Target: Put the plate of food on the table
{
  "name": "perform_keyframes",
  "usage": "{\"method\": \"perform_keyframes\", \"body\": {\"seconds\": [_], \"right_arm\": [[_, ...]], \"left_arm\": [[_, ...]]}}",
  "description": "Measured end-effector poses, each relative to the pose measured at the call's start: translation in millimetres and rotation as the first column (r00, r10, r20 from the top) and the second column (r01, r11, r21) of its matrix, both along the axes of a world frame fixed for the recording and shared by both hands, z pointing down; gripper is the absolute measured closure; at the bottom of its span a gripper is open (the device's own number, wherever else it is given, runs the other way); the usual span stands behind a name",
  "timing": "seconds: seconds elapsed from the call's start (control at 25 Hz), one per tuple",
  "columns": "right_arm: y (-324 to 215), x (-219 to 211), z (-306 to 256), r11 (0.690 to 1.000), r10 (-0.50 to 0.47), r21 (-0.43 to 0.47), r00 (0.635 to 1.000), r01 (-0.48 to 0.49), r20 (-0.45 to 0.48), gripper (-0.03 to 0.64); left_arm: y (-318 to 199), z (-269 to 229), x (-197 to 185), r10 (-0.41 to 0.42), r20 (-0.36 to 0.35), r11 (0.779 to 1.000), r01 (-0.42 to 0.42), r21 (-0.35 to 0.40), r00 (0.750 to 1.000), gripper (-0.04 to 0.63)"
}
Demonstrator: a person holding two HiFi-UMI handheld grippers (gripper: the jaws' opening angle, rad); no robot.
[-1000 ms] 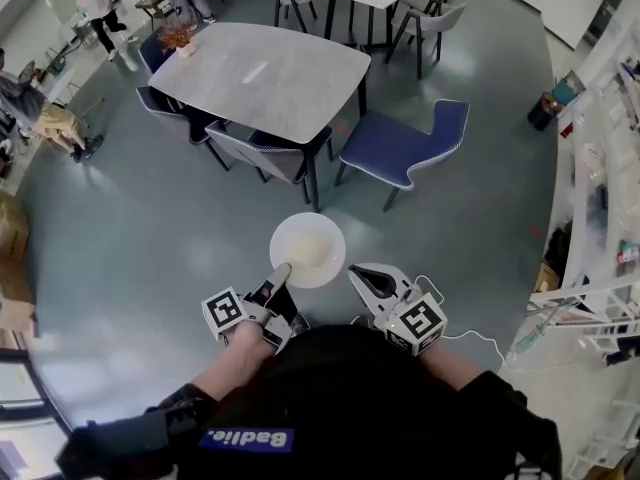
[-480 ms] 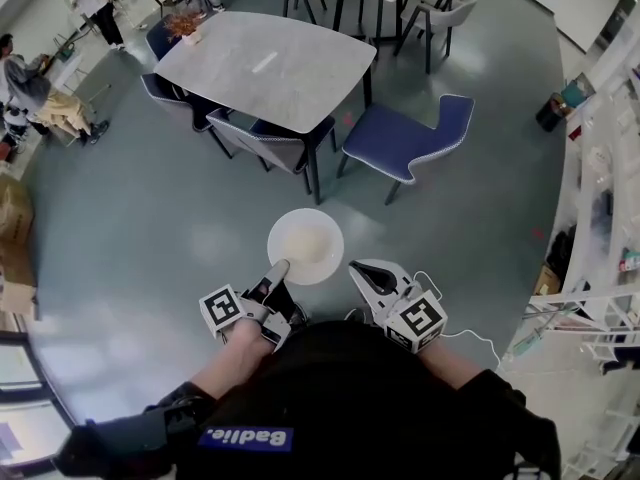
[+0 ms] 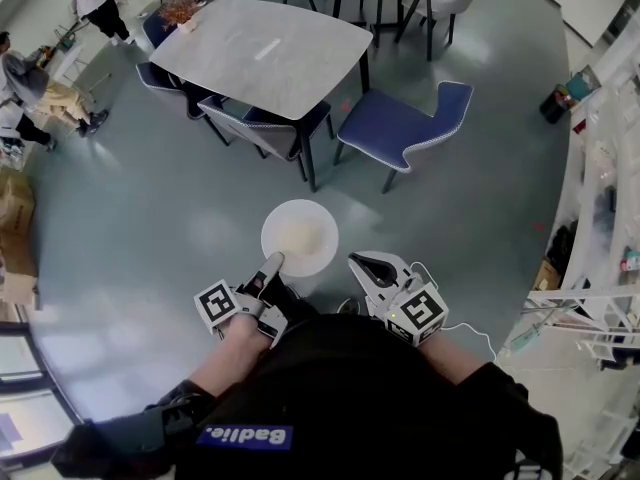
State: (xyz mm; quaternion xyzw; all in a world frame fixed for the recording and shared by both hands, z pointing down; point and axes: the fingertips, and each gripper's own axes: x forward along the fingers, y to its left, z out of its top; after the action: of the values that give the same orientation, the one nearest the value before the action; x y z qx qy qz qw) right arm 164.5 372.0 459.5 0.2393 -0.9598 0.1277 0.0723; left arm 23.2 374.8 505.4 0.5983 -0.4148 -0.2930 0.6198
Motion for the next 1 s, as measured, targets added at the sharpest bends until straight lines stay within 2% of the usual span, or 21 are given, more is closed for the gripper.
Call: {"method": "perform_keyframes", "body": {"seconds": [0.4, 0.8, 1.0], "right_arm": [[-21, 3, 5, 1.000, 0.000, 0.009, 1.000, 0.000, -0.027, 0.606], [-47, -14, 22, 1.000, 0.018, 0.003, 0.999, -0.018, -0.049, 0.606], [-112, -49, 12, 0.999, 0.036, -0.018, 0.998, -0.037, -0.058, 0.606]], "left_arm": [[-25, 0, 2, 0.006, 0.000, 1.000, -0.006, 0.027, 1.000, 0.581], [-60, 11, -15, 0.027, 0.009, 0.999, -0.027, 0.045, 1.000, 0.581], [-129, -2, -48, 0.054, 0.018, 0.998, -0.055, 0.035, 0.998, 0.581]]}}
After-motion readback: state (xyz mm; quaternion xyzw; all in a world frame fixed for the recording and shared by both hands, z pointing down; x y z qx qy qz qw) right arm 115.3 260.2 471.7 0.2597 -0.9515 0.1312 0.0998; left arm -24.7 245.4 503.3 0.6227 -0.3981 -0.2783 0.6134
